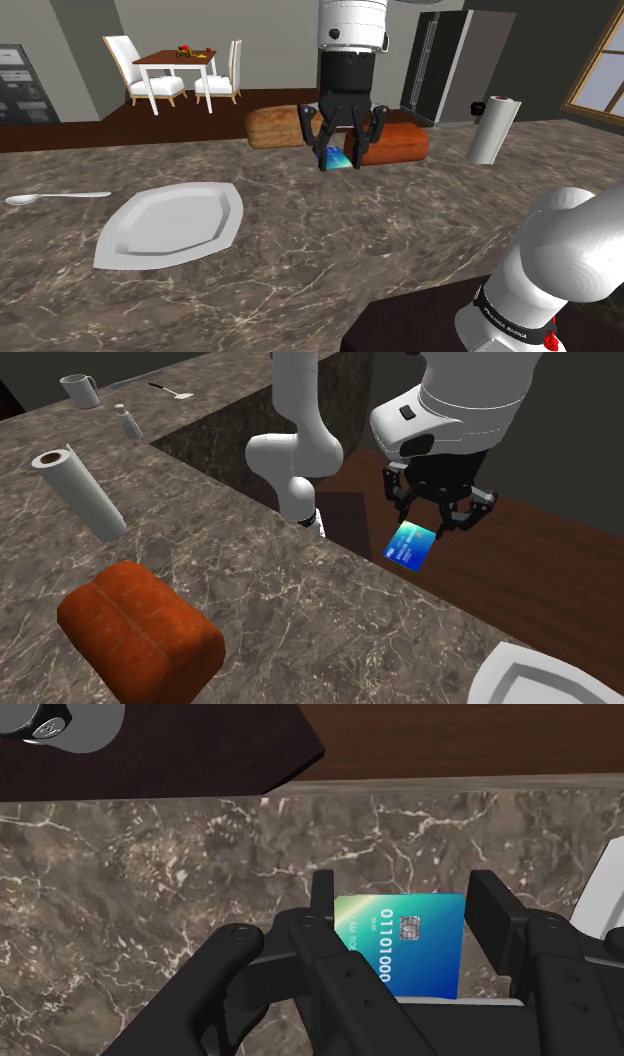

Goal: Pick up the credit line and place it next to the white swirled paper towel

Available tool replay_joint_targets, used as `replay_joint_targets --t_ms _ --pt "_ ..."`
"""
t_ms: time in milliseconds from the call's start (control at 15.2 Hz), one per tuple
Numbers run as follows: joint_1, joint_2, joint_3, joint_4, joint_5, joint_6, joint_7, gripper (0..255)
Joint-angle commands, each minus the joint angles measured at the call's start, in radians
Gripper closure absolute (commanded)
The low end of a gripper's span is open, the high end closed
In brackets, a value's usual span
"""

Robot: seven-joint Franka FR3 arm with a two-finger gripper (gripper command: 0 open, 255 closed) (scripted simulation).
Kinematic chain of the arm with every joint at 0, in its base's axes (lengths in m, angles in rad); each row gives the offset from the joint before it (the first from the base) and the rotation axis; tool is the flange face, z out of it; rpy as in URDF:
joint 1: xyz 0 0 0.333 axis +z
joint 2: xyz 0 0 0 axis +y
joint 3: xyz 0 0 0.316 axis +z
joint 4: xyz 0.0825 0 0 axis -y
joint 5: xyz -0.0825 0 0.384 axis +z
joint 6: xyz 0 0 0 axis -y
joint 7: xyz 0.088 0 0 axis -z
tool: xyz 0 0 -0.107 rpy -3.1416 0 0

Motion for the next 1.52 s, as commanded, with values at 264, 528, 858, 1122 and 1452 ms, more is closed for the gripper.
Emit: replay_joint_targets --t_ms 264,528,858,1122,1452 --pt "-0.006 0.018 -0.011 0.093 -0.011 -0.076 0.014 255" --pt "-0.009 0.035 -0.015 0.16 -0.017 -0.126 0.025 255" --pt "-0.013 0.06 -0.02 0.249 -0.025 -0.189 0.04 255" --pt "-0.016 0.085 -0.022 0.325 -0.031 -0.239 0.053 255" --pt "-0.03 0.009 -0.111 0.265 -0.053 -0.279 -0.049 255"
